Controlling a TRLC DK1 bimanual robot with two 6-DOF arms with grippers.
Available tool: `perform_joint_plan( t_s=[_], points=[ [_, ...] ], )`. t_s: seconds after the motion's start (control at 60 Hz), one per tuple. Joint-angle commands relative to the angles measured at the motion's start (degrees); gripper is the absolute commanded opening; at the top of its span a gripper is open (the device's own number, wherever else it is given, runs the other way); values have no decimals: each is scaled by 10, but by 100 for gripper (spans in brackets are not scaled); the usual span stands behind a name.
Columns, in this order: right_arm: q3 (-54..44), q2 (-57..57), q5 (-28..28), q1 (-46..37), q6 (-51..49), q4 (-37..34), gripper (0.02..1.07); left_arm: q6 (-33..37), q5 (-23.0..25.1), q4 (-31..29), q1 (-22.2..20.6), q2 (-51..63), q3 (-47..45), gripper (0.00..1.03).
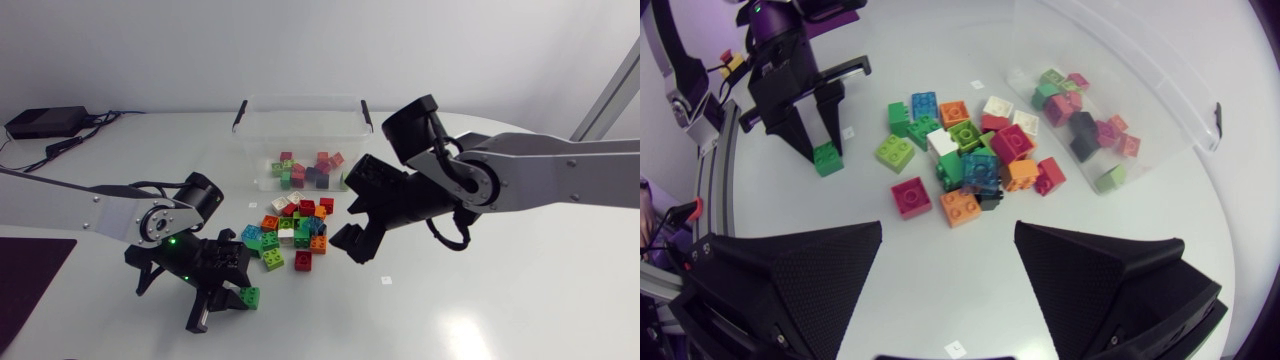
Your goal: Place the duplo bricks in the container
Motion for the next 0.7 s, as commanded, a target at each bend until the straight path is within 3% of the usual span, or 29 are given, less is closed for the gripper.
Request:
perform_joint_plan(
  t_s=[0.0, 0.3, 0.683],
  points=[
    [-16, 23, -15, 14, -31, -3, 98, 2, 11, -21, 12, -9, 16, 23],
    [21, 122, -3, 72, -81, -5, 98, -46, 40, -57, 64, -97, 36, 23],
    [146, 220, 9, 94, -121, -74, 97, -140, 77, -62, 95, -129, 104, 23]
  ],
)
